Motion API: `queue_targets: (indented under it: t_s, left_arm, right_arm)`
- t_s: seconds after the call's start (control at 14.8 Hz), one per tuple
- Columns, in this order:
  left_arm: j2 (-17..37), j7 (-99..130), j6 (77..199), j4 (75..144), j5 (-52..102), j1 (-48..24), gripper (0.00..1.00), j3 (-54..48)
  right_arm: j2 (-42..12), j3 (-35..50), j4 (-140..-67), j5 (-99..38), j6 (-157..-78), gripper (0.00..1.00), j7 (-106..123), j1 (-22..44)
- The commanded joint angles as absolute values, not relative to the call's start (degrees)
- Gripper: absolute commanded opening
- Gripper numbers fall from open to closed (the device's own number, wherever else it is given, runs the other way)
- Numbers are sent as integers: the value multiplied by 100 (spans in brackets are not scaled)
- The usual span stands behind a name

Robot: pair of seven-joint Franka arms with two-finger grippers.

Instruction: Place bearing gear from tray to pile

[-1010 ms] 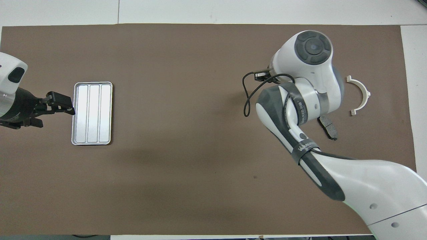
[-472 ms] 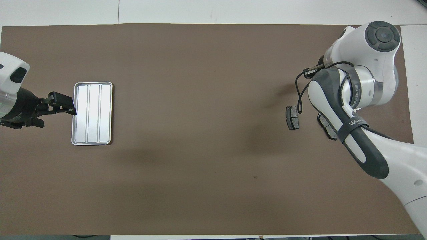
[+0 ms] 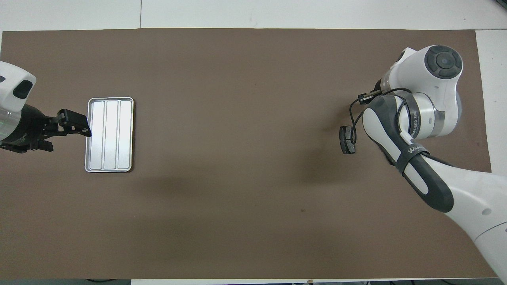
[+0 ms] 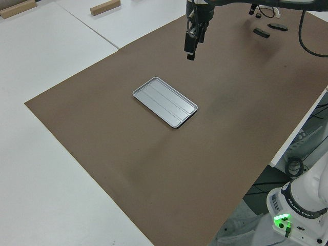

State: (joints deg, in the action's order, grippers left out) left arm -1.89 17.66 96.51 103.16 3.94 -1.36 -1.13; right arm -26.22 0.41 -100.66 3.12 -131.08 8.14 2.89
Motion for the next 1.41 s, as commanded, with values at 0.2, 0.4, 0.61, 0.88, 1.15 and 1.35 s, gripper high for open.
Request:
queue_targets:
  t_s: [0.2, 0.4, 0.61, 0.88, 1.15, 1.35]
  left_arm:
    - [-229, 1687, 9650, 10380, 422, -114, 100, -141]
    - [-229, 1705, 9650, 10389, 422, -114, 100, -141]
    - [-237, 1723, 9650, 10389, 422, -114, 100, -141]
    - [-246, 1723, 9650, 10389, 422, -114, 100, -141]
    - [-237, 1731, 9650, 10397, 422, -114, 100, -141]
    - [-246, 1731, 9650, 10397, 422, -114, 100, -141]
  right_arm:
    - [-2514, 141, -10546, 211, -13447, 0, 1081, 106]
    - [-2514, 149, -10731, 185, -13535, 0, 1134, 105]
    - [-2514, 141, -10898, 9, -13675, 0, 1151, 123]
    - [-2365, 149, -10776, 0, -13510, 79, 1056, 202]
    - [-2189, 149, -10468, 0, -13017, 93, 862, 211]
    - [-1803, 149, -10442, 9, -12798, 94, 624, 211]
